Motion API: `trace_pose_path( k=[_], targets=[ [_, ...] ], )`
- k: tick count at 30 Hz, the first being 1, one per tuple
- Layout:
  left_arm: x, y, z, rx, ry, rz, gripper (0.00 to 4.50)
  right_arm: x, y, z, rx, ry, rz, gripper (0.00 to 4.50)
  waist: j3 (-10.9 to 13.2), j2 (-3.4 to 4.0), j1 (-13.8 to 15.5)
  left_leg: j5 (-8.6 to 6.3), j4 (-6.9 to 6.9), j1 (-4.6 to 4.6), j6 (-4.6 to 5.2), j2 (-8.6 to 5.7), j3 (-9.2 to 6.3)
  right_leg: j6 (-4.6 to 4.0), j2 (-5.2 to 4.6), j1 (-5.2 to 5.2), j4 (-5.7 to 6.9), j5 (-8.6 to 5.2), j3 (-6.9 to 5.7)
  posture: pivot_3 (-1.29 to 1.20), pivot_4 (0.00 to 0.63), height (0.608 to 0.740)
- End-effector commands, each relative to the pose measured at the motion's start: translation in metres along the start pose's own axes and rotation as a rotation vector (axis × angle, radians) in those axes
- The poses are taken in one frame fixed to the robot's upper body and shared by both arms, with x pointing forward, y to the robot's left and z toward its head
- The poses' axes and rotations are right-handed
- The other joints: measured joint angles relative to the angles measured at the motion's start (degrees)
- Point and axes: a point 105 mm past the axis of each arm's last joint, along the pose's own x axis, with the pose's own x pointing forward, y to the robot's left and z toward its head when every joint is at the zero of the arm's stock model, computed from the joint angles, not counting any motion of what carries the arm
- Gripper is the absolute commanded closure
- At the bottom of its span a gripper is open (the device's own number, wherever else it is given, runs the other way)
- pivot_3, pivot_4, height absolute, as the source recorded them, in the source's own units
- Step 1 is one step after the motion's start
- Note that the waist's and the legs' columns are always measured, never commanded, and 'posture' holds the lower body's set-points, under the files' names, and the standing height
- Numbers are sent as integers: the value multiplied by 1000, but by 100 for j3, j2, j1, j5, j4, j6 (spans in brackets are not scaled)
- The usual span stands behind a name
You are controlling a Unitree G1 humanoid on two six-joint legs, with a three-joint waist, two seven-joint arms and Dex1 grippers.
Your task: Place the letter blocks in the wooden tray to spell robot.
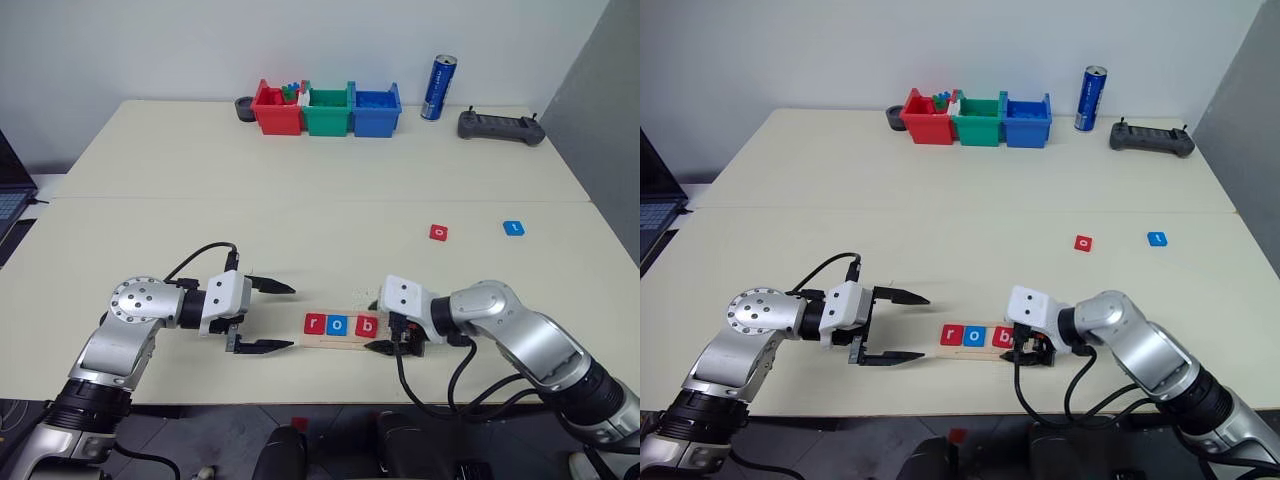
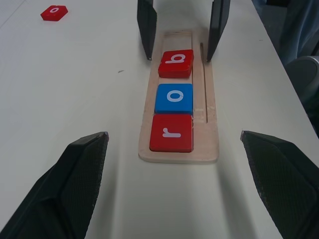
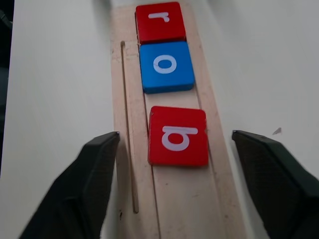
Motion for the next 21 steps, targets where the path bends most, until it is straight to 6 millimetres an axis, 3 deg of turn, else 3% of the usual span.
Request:
trace_pose_path(
  k=[1, 6, 9, 12, 20, 21],
  targets=[
    [0, 0, 7, 27, -5, 0, 0, -10, -5, 21, -47, -62, -35, 14, 0, 0, -1, 0, 0, 0, 0, 0, 0, 0, 0, 0, 0, 0, 0, 0, 150, 740],
    [0, 0, 7, 23, -2, 7, 0, -24, -3, 27, -40, -92, -58, 14, 0, 0, 2, 0, -1, -3, 0, 0, -2, 0, -1, 0, -1, 0, -2, 0, 150, 740],
    [-1, -2, 3, 17, 4, 11, 0, -30, 3, 16, -35, -52, -54, 604, 0, 0, 8, 0, -1, -3, 0, -1, -3, 0, -2, 0, -2, 0, -3, 0, 150, 740],
    [-2, -3, -3, 11, 11, 15, 0, -31, 4, 5, -53, 1, -64, 1619, 0, 0, 5, 0, -1, -3, 0, -1, -2, 0, -2, 0, -2, 0, -2, 0, 150, 740],
    [-5, -5, -15, 10, 24, 21, 0, -26, 2, -2, -71, 43, -66, 4476, 0, 0, 0, 0, -1, -1, 0, 2, -1, 0, 1, -1, -1, 0, -2, 0, 150, 740],
    [-5, -5, -16, 11, 25, 23, 0, -25, 2, -3, -69, 48, -63, 4476, 0, 0, 0, 0, -1, -2, 0, 2, -1, 0, 0, -1, -1, 0, -2, 0, 150, 740]
  ],
)
